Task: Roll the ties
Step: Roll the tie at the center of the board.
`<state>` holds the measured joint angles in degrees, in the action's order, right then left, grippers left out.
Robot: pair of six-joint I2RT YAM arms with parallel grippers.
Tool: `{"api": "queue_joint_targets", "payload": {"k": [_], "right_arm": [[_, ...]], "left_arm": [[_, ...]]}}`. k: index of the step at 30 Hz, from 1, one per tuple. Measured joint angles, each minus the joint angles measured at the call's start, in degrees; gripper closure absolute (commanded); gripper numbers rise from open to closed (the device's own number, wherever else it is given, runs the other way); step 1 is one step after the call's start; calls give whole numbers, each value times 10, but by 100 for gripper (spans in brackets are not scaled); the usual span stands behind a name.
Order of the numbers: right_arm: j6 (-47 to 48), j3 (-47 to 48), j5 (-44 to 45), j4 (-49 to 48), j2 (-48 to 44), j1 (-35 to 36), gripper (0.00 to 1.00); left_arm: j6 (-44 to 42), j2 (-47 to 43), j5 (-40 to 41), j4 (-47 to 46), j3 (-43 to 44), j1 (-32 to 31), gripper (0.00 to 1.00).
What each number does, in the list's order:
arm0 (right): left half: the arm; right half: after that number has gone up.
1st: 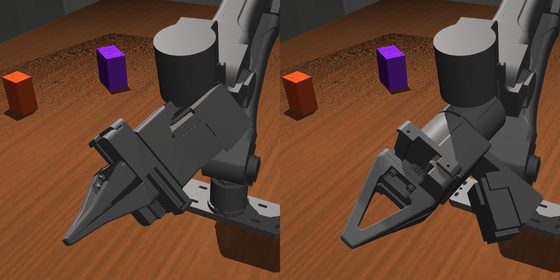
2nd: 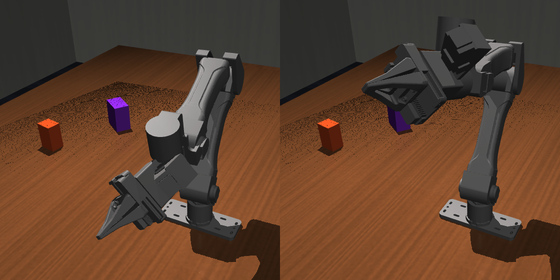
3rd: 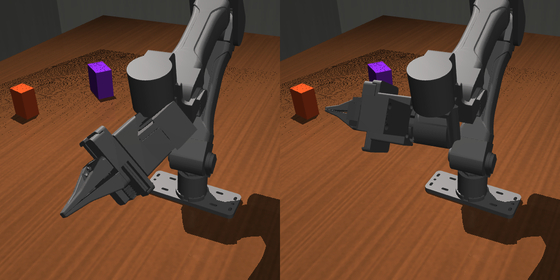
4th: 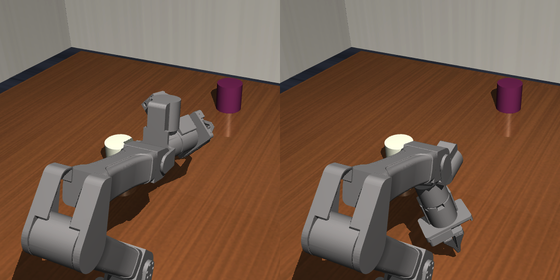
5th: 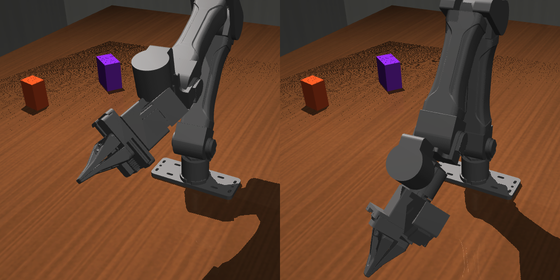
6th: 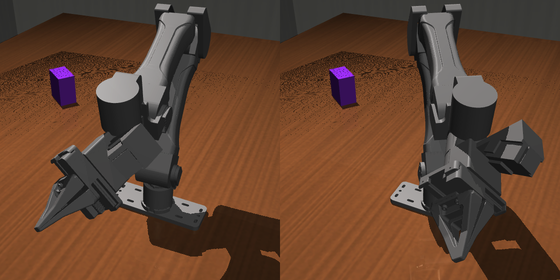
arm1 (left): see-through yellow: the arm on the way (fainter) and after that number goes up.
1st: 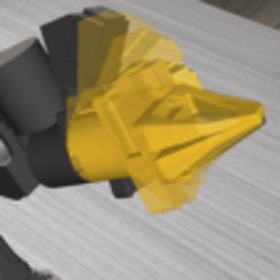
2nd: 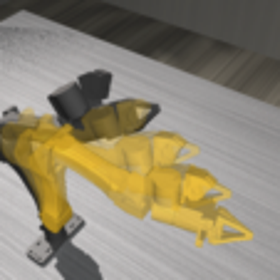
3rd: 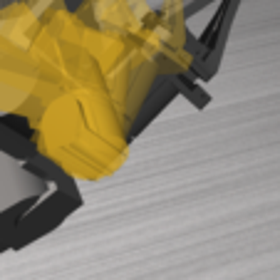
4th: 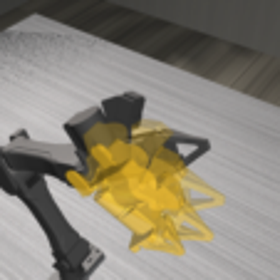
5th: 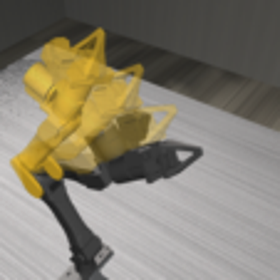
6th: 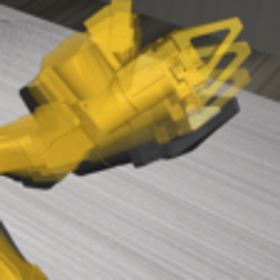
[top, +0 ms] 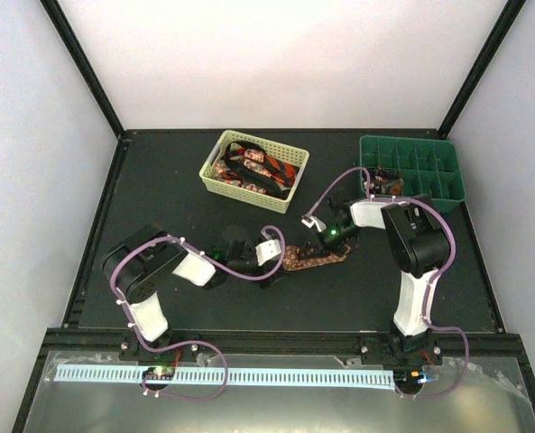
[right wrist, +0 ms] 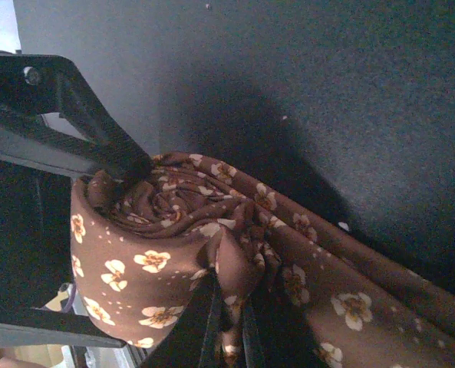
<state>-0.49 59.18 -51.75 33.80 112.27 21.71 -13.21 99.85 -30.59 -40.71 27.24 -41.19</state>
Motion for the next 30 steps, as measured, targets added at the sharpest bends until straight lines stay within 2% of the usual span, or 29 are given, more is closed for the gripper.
{"api": "queue_joint_targets", "payload": {"k": [5, 8, 14, 16, 19, 23, 24, 30], "right_arm": [[2, -7, -1, -1, -2, -6, 98], [3, -8, 0, 0, -2, -8, 98], [4, -9, -1, -1, -2, -9, 97], [4, -9, -2, -1, -2, -9, 90], [9, -12, 1, 1, -5, -11, 80], [27, -21, 8, 18, -28, -22, 50], [31, -24, 17, 23, -40, -23, 45], [47, -32, 41, 43, -112, -25, 42]], "left_arm": [[1, 47, -9, -44, 12, -1, 15], [1, 78, -11, -54, 34, -4, 20], [4, 114, -12, -61, 73, -14, 43], [4, 119, -9, -58, 81, -16, 51], [-5, 118, 2, -43, 86, -17, 58], [-30, 94, 29, 3, 90, -33, 61], [-36, 86, 37, 18, 90, -37, 61], [-56, 66, 70, 79, 100, -51, 62]]}}
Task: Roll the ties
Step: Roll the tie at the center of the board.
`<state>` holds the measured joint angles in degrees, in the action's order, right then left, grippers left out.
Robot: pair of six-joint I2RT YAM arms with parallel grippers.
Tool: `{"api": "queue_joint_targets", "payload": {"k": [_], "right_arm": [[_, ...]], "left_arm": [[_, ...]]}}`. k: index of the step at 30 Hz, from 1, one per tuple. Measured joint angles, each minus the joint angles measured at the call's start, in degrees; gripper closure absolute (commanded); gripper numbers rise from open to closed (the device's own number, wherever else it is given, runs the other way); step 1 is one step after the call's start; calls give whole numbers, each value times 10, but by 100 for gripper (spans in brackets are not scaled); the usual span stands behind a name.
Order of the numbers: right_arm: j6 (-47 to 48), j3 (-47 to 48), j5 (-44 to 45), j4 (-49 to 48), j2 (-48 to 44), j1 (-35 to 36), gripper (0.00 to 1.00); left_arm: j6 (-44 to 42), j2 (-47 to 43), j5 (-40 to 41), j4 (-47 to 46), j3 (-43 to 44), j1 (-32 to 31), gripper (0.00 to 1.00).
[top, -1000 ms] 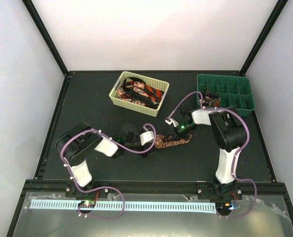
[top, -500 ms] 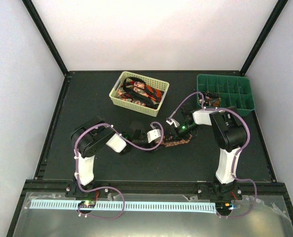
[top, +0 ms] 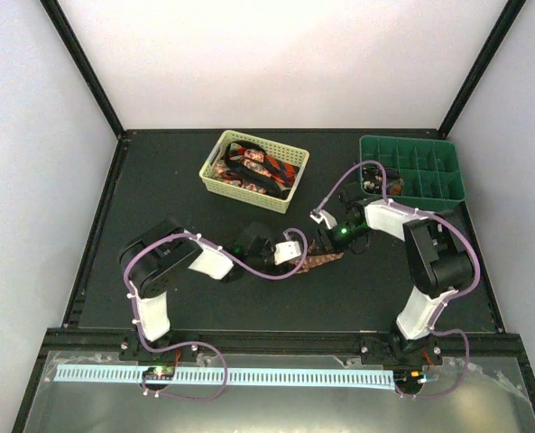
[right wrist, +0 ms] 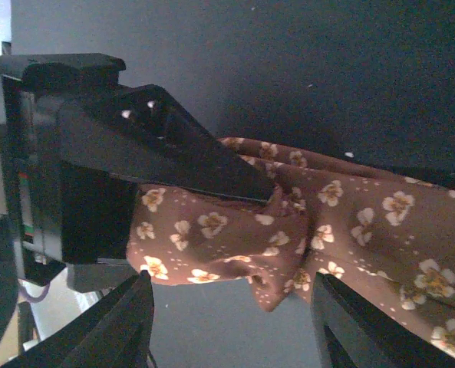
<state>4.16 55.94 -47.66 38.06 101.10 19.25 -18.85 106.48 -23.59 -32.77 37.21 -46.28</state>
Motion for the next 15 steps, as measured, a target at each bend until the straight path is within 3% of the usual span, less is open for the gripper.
{"api": "queue_joint_targets", "payload": {"k": [10, 13, 15], "right_arm": [[-26, 0, -27, -10, 31, 25, 53], [-36, 7, -27, -12, 43, 26, 66], [-40, 14, -28, -12, 49, 26, 83]], "left_arm": [[1, 1, 22, 65, 37, -5, 62], [5, 2, 26, 75, 42, -6, 62], [7, 3, 30, 79, 46, -6, 62]]}}
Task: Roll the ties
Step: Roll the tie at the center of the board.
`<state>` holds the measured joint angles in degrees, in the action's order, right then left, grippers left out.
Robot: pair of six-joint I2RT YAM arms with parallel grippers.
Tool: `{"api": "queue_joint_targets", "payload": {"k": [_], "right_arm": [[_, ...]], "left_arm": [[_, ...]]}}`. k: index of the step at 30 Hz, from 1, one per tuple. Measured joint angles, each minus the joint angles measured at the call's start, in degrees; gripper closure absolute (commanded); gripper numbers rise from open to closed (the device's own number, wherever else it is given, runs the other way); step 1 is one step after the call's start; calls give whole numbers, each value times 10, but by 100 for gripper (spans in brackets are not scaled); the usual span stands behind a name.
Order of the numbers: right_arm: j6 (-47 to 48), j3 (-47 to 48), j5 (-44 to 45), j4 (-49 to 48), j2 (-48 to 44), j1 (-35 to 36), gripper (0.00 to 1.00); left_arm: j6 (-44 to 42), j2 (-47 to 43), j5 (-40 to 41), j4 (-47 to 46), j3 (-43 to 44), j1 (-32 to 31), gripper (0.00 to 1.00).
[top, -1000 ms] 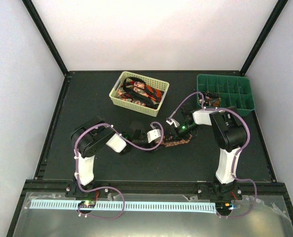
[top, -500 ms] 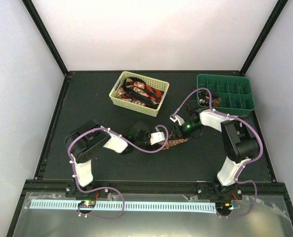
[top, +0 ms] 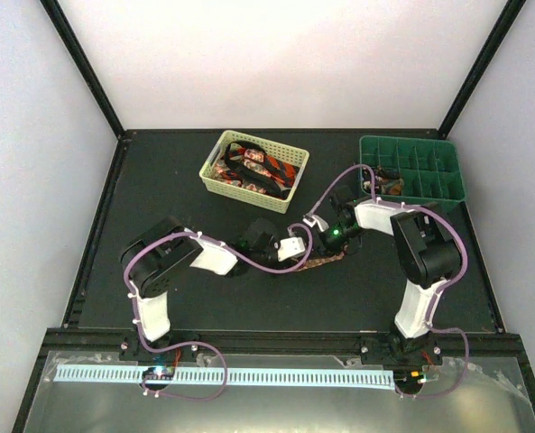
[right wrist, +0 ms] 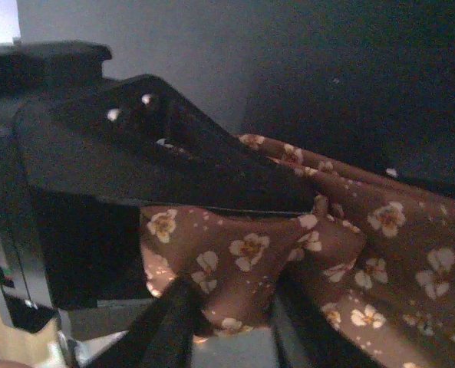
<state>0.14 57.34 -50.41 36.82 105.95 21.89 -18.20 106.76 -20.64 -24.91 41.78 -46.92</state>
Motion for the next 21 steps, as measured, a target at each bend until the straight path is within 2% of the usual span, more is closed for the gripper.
{"api": "queue_joint_targets", "payload": {"k": [2, 3, 6, 12, 16, 21], "right_arm": [[-3, 5, 2, 0, 2, 0, 96], [-6, 7, 3, 1, 2, 0, 98], [-3, 9, 4, 6, 2, 0, 98], [2, 9, 18, 9, 3, -2, 98], [11, 10, 23, 17, 11, -12, 98], [16, 25, 25, 42, 34, -30, 98]], "left_arm": [[2, 1, 1, 0, 1, 0, 62], [3, 1, 2, 0, 1, 0, 62], [4, 1, 3, 0, 1, 0, 58], [8, 0, 2, -1, 1, 1, 28], [11, -12, -12, -9, -22, 9, 19], [14, -21, -35, -57, -56, 12, 15]]}}
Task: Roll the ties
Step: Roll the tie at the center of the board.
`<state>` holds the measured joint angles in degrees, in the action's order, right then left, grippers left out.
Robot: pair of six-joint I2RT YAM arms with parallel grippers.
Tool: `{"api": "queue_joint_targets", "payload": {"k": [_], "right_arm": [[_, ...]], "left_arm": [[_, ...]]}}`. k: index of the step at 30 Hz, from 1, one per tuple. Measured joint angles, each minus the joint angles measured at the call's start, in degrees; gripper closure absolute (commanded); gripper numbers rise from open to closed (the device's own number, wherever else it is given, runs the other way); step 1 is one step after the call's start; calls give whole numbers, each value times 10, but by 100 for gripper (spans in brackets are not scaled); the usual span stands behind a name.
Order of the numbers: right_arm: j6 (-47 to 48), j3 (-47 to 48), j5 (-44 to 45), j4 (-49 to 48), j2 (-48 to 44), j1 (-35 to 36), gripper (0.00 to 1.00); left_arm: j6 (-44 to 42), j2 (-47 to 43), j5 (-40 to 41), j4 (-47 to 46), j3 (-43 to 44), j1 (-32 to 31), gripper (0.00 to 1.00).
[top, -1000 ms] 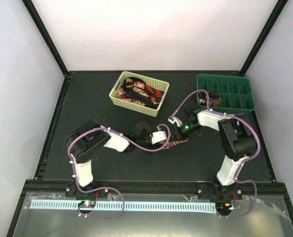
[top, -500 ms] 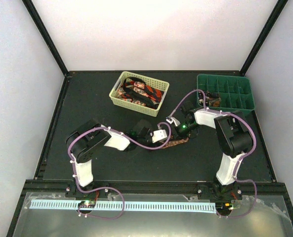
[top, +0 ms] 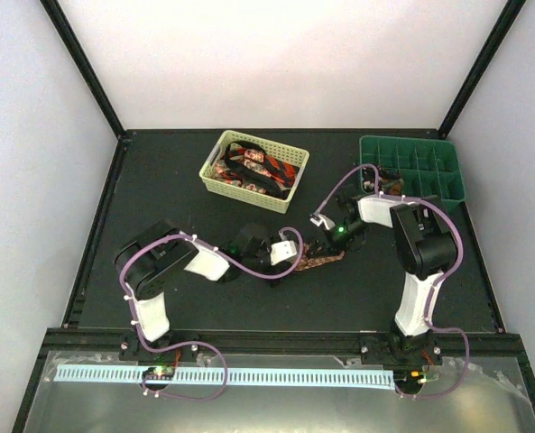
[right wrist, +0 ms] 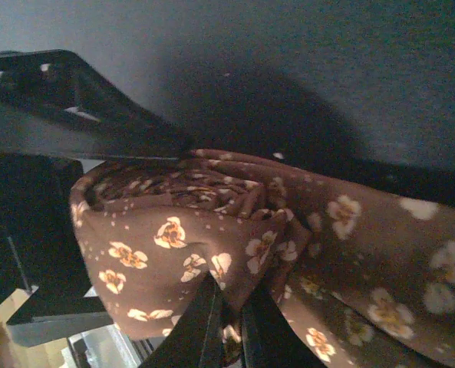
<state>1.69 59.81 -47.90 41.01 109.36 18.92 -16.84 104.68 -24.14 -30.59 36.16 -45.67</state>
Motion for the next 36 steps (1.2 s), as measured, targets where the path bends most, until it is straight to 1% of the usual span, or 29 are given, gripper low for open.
{"api": "queue_joint_targets", "payload": {"k": [6, 9, 11, 12, 14, 15, 16, 17, 19, 22, 25, 27, 29, 31, 36], "right_arm": [[9, 23, -4, 37, 30, -17, 98], [12, 33, -7, 53, 40, -19, 98], [16, 38, -10, 60, 45, -20, 98], [17, 40, -11, 63, 47, -21, 99], [21, 41, -14, 66, 49, -23, 98], [23, 41, -15, 66, 50, -23, 98], [25, 40, -16, 66, 50, -23, 96], [25, 39, -17, 65, 49, -23, 92], [27, 30, -20, 57, 44, -24, 80], [32, 14, -14, 42, 31, -26, 64], [46, 6, -6, 41, 7, -30, 51], [54, 4, 0, 44, -10, -35, 41], [64, 4, 3, 45, -29, -39, 34], [67, 2, -1, 43, -51, -42, 33], [54, -4, -21, 24, -77, -32, 39]], "left_arm": [[6, 23, -20, -90, -7, 3, 15], [10, 50, -30, -120, 0, 3, 18], [13, 69, -33, -131, 12, 3, 22], [14, 78, -34, -136, 20, 3, 26], [17, 90, -35, -140, 32, 3, 37], [18, 94, -36, -142, 37, 3, 46], [19, 96, -37, -143, 40, 3, 53], [20, 96, -38, -143, 40, 3, 58], [21, 96, -36, -140, 41, 3, 63], [21, 90, -37, -116, 47, 3, 65], [19, 68, -23, -52, 61, 0, 65], [12, 51, -9, -13, 62, 0, 64], [4, 37, 3, 21, 62, 0, 63], [-2, 28, 13, 45, 63, 0, 63], [-6, 26, 23, 93, 87, -4, 63]]}}
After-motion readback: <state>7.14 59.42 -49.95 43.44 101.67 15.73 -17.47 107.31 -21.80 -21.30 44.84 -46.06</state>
